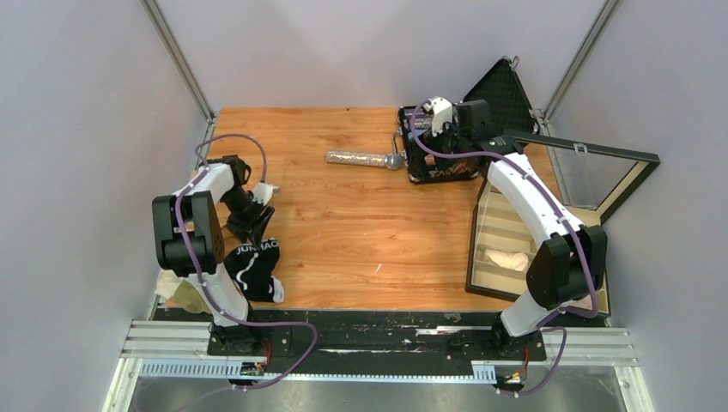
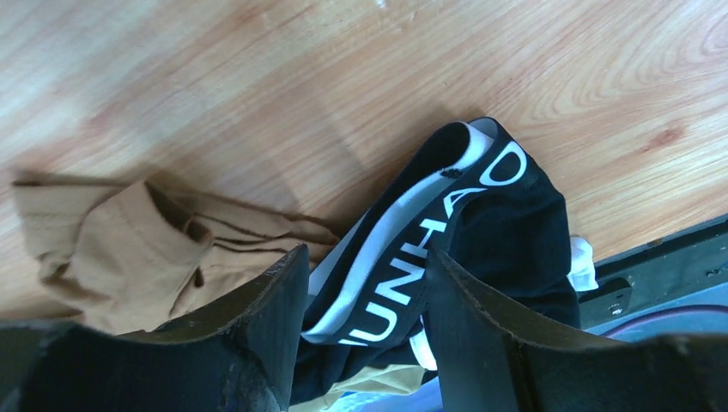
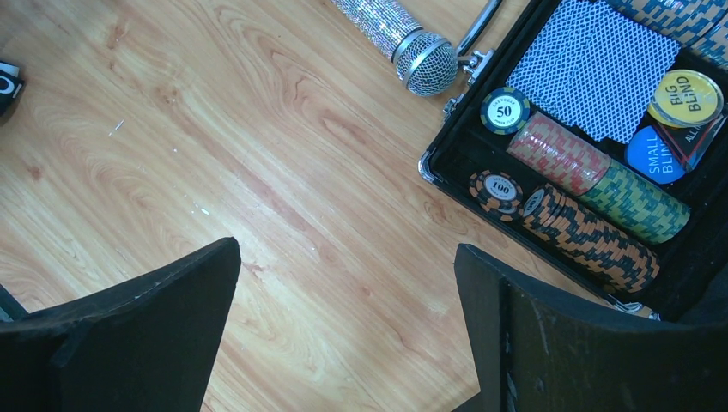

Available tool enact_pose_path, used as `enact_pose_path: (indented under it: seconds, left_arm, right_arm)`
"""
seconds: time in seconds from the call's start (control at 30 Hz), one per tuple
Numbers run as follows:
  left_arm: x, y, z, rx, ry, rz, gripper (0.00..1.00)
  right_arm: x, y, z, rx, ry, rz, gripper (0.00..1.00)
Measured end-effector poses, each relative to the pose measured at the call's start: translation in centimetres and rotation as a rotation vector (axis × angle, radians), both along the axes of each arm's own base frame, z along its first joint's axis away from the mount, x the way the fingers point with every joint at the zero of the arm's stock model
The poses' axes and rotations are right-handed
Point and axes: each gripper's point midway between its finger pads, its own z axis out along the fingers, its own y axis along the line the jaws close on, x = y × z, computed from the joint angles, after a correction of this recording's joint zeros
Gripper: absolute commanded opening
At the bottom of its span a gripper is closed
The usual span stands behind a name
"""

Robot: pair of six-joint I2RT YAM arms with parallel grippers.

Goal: Roll the underwear
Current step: Pick up the underwear from the corner of the board.

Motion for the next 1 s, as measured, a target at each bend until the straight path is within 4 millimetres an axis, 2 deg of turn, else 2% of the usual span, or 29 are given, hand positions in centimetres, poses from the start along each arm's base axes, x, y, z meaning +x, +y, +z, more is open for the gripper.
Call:
enact_pose_path:
  seconds: [0.07, 0.13, 0.2, 0.27, 0.33, 0.4, 0.5, 0.6, 0.67, 0.83, 0.93, 1.0]
  left_arm:
    - [-0.5, 0.0, -0.7, -0.005, 0.032, -0.012, 0.58]
    - [-0.6, -0.1, -1.0, -0.013, 0.044, -0.019, 0.50]
    - [-0.6, -0.3, -1.0, -0.028, 0.045, -0.025, 0.28]
    - [-0.9, -0.6, -0.9, -0.047, 0.055, -0.030, 0.17]
    - [-1.3, -1.1, -0.7, -0.075, 0.071, -0.036, 0.01]
    - [-1.6, -1.9, -0.1, -0.122, 0.086, -0.032, 0.00]
    - [-1.0, -3.2, 1.3, -0.195, 0.071, -0.014, 0.00]
    - [1.0, -5.0, 3.9, -0.284, -0.018, 0.002, 0.00]
    - [2.6, -6.2, 6.4, -0.341, -0.106, 0.003, 0.00]
    - [4.5, -10.9, 12.4, -0.488, -0.301, -0.072, 0.00]
    - [4.6, -13.9, 14.6, -0.556, -0.360, -0.120, 0.00]
    - [4.6, -15.5, 15.3, -0.591, -0.379, -0.141, 0.00]
  right_arm:
    - [-0.1, 0.0, 0.0, 0.000, 0.000, 0.005, 0.98]
    - [-0.1, 0.1, 0.0, 0.000, 0.000, 0.010, 0.98]
    - [-0.1, 0.1, 0.0, 0.003, 0.001, 0.014, 0.98]
    - [-0.2, 0.2, 0.0, 0.003, 0.001, 0.018, 0.98]
    - [-0.2, 0.2, 0.0, 0.004, 0.002, 0.022, 0.98]
    - [-0.3, 0.2, 0.0, 0.003, 0.001, 0.025, 0.97]
    - [-0.2, 0.2, 0.0, -0.002, -0.004, 0.031, 0.97]
    - [-0.3, 0.3, 0.0, -0.005, -0.008, 0.044, 0.96]
    - [-0.4, 0.4, 0.0, -0.003, -0.008, 0.057, 0.94]
    - [-1.7, 1.5, 0.1, 0.042, 0.021, 0.138, 0.85]
    - [-2.6, 3.0, 0.5, 0.096, 0.045, 0.220, 0.82]
    - [-2.9, 4.3, 0.8, 0.129, 0.051, 0.282, 0.80]
